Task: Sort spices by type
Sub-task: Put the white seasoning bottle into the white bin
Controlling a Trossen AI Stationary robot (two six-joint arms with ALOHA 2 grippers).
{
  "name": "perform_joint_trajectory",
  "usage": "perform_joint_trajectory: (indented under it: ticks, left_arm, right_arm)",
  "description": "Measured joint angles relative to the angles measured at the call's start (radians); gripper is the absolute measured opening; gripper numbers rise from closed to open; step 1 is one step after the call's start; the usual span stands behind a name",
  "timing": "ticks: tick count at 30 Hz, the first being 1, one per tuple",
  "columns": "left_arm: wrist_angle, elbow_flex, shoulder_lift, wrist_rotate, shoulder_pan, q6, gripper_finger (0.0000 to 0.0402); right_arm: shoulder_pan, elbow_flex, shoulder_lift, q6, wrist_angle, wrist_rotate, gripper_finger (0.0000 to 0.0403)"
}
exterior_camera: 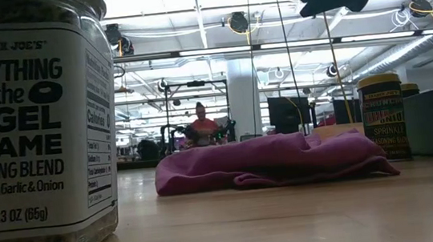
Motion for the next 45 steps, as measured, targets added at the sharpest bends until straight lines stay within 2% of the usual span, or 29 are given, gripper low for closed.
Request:
perform_joint_trajectory:
  ticks: [3, 9, 16, 23, 26, 31, 35, 38, 39, 41, 45]
  left_arm:
    - [0.000, 0.000, 0.000, 0.000, 0.009, 0.003, 0.0282]
    - [-0.006, 0.000, 0.000, 0.002, 0.014, 0.004, 0.0210]
    - [-0.047, 0.000, -0.017, -0.031, 0.007, -0.027, 0.0210]
    - [-0.155, 0.000, -0.147, -0.144, 0.005, -0.189, 0.0210]
    - [-0.306, 0.001, -0.243, -0.207, 0.008, -0.349, 0.0210]
    - [-0.703, 0.002, -0.395, -0.213, 0.003, -0.733, 0.0210]
    - [-0.951, 0.002, -0.502, -0.172, -0.038, -0.958, 0.0210]
    - [-1.159, 0.002, -0.532, -0.100, -0.051, -1.148, 0.0210]
    - [-1.185, 0.001, -0.532, -0.062, -0.052, -1.190, 0.0210]
    - [-1.168, -0.026, -0.546, -0.007, -0.050, -1.166, 0.0210]
    - [-1.185, -0.036, -0.529, -0.004, -0.028, -1.170, 0.0210]
  right_arm:
    - [0.005, 0.000, 0.000, 0.003, 0.000, 0.000, 0.0171]
    - [0.011, 0.000, 0.000, 0.003, 0.000, 0.000, 0.0171]
    - [0.011, 0.000, 0.000, 0.003, -0.001, 0.000, 0.0171]
    - [0.010, 0.000, 0.000, 0.002, -0.001, 0.000, 0.0171]
    - [0.010, 0.000, 0.000, 0.002, -0.001, 0.000, 0.0171]
    - [0.007, 0.000, 0.000, 0.002, 0.000, 0.001, 0.0171]
    - [-0.001, 0.000, 0.000, 0.002, 0.000, 0.005, 0.0171]
    - [-0.006, 0.000, 0.000, 0.002, 0.001, 0.006, 0.0171]
    - [-0.006, 0.000, 0.000, 0.002, 0.002, 0.007, 0.0171]
    - [-0.006, 0.000, 0.000, 0.002, 0.004, 0.007, 0.0171]
    - [-0.006, -0.001, 0.000, 0.002, 0.009, 0.008, 0.0171]
